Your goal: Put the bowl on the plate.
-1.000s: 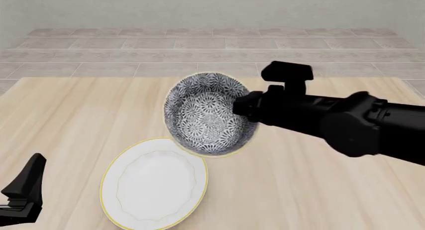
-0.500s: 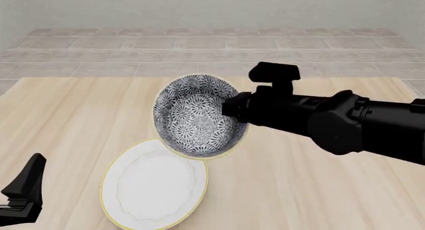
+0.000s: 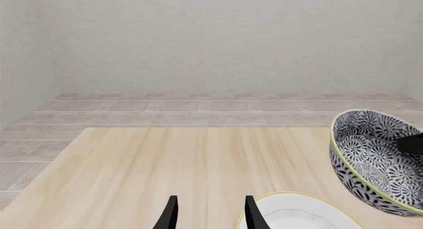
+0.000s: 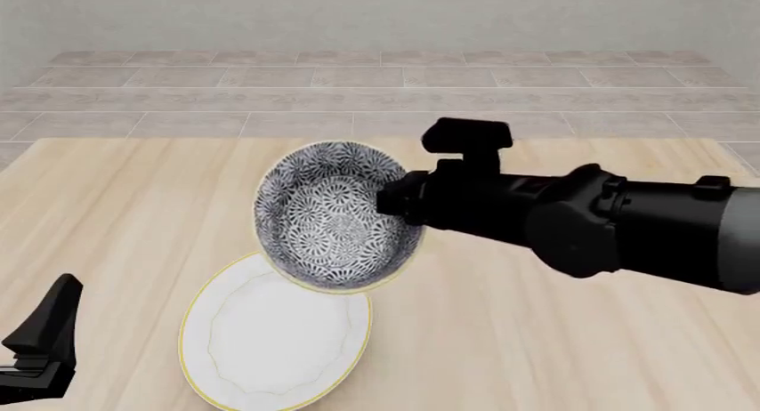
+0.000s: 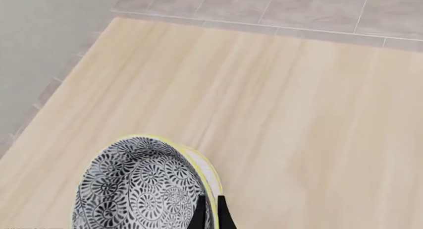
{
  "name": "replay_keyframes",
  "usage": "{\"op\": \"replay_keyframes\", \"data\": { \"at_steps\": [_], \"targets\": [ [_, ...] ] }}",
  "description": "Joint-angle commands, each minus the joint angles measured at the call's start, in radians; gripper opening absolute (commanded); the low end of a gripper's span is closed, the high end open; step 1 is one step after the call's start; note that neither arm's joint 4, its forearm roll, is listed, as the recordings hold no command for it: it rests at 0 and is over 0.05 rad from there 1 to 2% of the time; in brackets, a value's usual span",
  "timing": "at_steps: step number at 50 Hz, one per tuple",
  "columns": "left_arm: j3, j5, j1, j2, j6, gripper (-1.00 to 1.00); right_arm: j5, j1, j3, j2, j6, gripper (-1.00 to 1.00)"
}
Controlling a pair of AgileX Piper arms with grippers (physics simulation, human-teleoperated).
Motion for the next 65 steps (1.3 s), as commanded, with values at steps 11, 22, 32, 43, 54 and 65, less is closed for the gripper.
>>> {"op": "replay_keyframes", "data": {
  "at_steps": [11,22,32,43,54,65],
  "targets": [
    [0.0,0.0,0.0,0.0,0.0,1.0,-0.02,0.042,-0.018,0.036,0.021,-1.0],
    [0.0,0.0,0.0,0.0,0.0,1.0,-0.033,0.058,-0.024,0.051,0.03,-1.0],
    [0.0,0.0,0.0,0.0,0.0,1.0,-0.044,0.065,-0.027,0.066,0.036,-1.0],
    [0.0,0.0,0.0,0.0,0.0,1.0,-0.057,0.078,-0.037,0.093,0.046,-1.0],
    [0.0,0.0,0.0,0.0,0.0,1.0,-0.068,0.09,-0.035,0.107,0.053,-1.0],
    [0.0,0.0,0.0,0.0,0.0,1.0,-0.08,0.098,-0.032,0.121,0.058,-1.0]
  ]
}}
